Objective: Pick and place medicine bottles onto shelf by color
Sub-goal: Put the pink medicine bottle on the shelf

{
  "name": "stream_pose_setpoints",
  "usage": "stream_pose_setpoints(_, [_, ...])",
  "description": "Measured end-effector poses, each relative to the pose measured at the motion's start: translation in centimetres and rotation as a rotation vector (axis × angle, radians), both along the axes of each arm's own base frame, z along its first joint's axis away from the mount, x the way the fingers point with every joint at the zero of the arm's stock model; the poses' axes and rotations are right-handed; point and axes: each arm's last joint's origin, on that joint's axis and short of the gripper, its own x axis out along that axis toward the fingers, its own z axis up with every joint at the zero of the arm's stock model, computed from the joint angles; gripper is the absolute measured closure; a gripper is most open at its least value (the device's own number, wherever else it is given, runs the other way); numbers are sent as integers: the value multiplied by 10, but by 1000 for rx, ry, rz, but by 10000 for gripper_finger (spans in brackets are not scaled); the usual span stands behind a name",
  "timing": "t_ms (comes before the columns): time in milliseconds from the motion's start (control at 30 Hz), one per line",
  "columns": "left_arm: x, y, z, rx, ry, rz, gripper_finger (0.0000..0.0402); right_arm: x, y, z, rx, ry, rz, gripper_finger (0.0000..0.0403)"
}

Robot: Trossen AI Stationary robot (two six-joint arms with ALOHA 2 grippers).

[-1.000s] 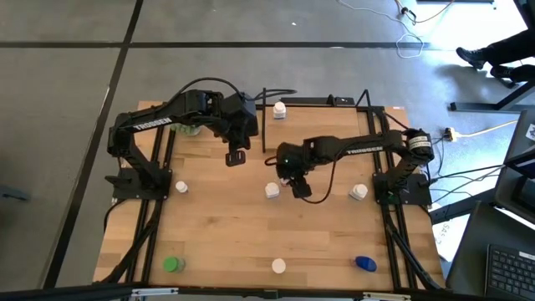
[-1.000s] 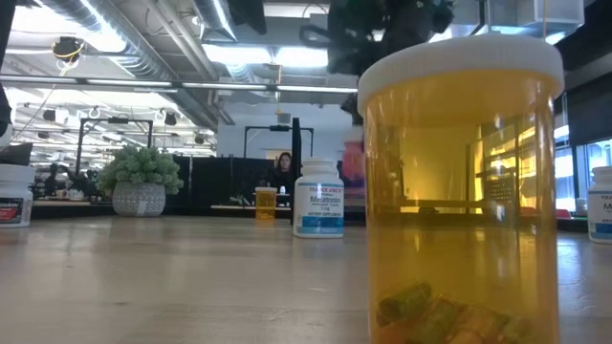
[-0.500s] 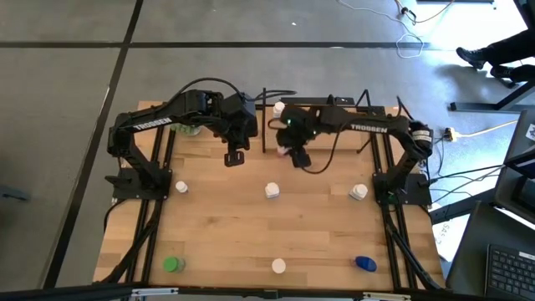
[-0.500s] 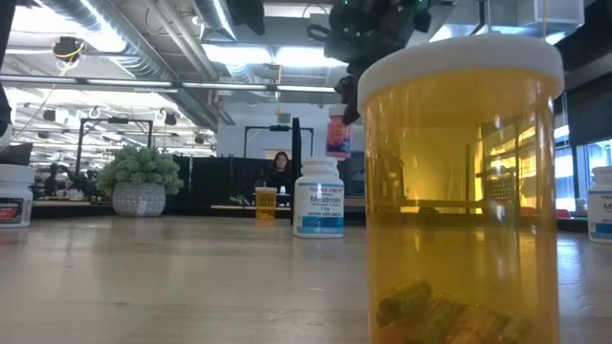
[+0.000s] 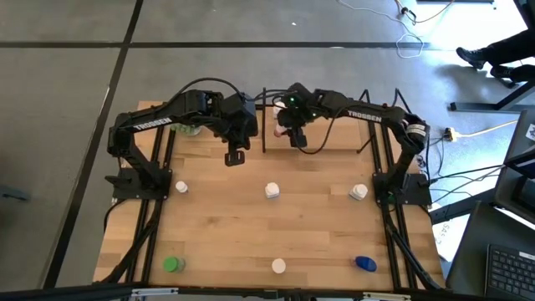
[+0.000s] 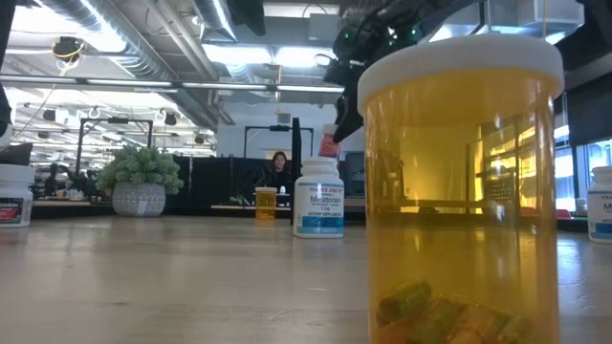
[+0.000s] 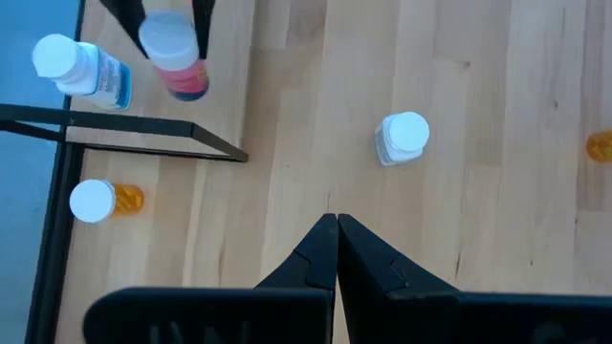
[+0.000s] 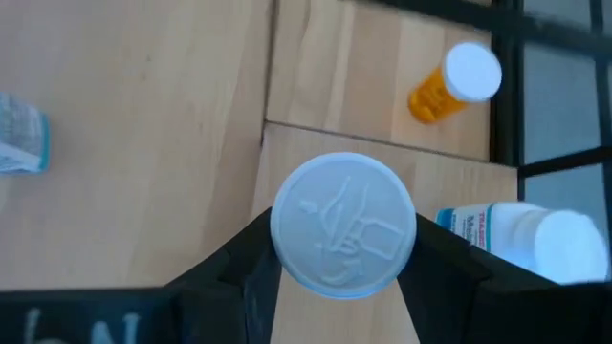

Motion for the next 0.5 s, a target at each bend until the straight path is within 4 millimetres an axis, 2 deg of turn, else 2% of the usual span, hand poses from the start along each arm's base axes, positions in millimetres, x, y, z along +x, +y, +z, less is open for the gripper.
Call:
stream_pose_setpoints(267, [1,8,3,143,-28,251,401,4,-14,-23,24,45,-28,228])
stream_pose_setpoints(500, [1,8,3,143,-33,278,401,7,-22,-35,21,63,-22,228])
